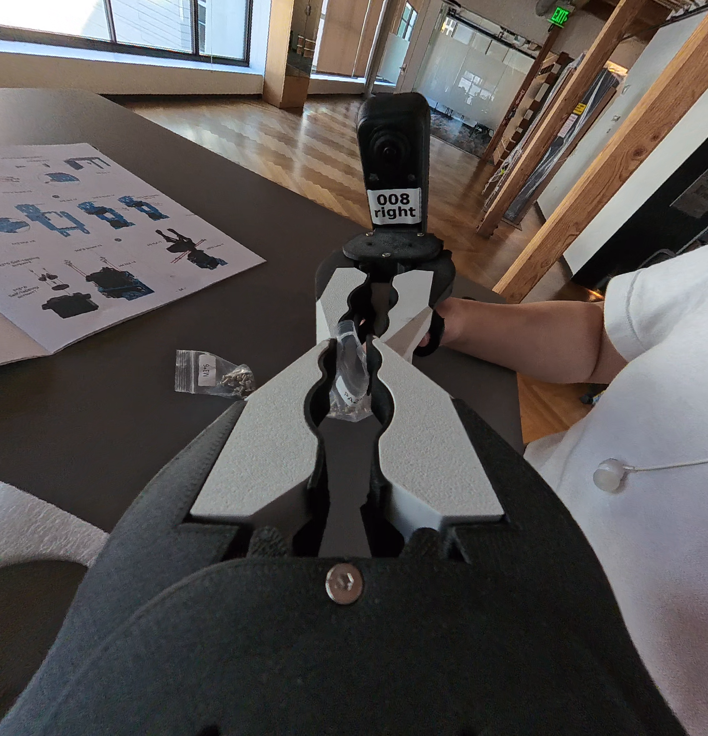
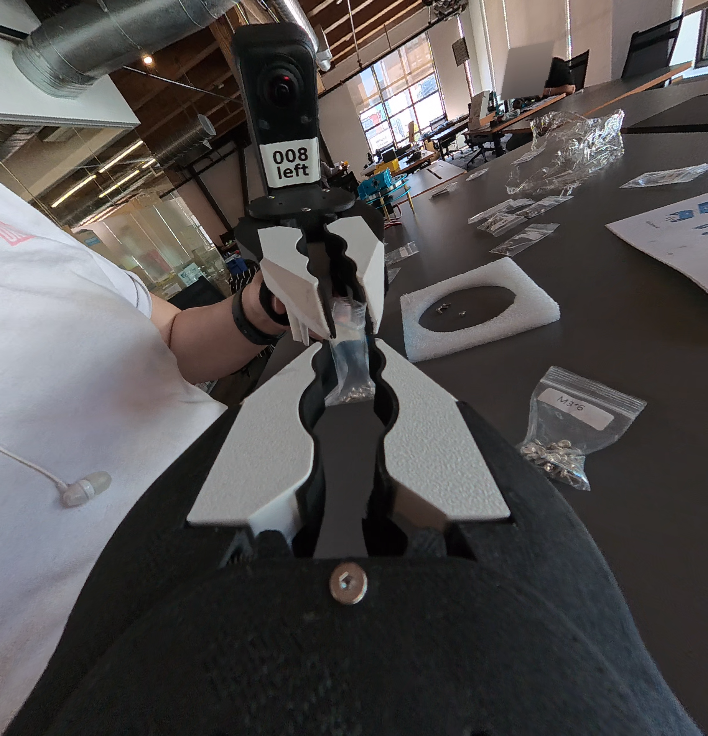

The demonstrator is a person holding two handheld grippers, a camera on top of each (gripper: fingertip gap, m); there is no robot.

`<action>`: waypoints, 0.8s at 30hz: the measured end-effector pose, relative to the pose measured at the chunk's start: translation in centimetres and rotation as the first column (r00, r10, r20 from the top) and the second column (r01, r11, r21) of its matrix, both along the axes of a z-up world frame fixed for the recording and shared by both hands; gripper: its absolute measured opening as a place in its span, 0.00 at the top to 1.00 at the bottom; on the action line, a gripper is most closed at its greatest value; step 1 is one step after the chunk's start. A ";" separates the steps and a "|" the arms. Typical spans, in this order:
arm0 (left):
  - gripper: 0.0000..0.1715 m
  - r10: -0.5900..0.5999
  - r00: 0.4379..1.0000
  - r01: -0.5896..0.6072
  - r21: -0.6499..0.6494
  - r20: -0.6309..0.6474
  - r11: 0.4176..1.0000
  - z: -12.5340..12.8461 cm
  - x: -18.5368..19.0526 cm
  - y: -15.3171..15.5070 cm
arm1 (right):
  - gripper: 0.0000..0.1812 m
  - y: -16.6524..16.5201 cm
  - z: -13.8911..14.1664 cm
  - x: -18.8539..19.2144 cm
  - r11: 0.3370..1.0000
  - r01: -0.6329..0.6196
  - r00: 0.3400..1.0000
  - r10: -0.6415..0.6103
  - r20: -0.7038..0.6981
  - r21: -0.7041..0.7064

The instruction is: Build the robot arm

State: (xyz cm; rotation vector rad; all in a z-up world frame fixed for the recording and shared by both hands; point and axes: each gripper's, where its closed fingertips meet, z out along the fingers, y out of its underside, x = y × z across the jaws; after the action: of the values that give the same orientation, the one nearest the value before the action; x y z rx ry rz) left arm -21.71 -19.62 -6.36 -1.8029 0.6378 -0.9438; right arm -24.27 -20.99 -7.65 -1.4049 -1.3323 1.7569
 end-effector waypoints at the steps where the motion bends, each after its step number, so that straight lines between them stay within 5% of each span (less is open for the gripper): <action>1: 0.93 -0.004 1.000 0.004 -0.004 0.008 1.000 0.0 0.0 0.0 | 0.90 0.0 0.0 0.0 1.000 -0.004 1.000 0.004 -0.001 -0.009; 15: 0.82 -0.006 1.000 0.006 -0.016 -0.011 1.000 0.1 -1.0 -0.5 | 0.94 -0.3 0.3 -0.2 1.000 -0.004 1.000 0.004 -0.004 0.000; 24: 0.91 -0.053 0.999 0.053 -0.032 -0.001 0.998 0.0 -0.7 -1.1 | 0.95 -0.5 0.5 0.0 0.999 -0.001 1.000 0.002 -0.009 0.044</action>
State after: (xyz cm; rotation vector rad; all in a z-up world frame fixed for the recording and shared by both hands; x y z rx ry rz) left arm -22.44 -20.76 -6.33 -1.8235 0.6781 -0.9927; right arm -24.30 -21.49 -7.18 -1.3705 -1.3593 1.7225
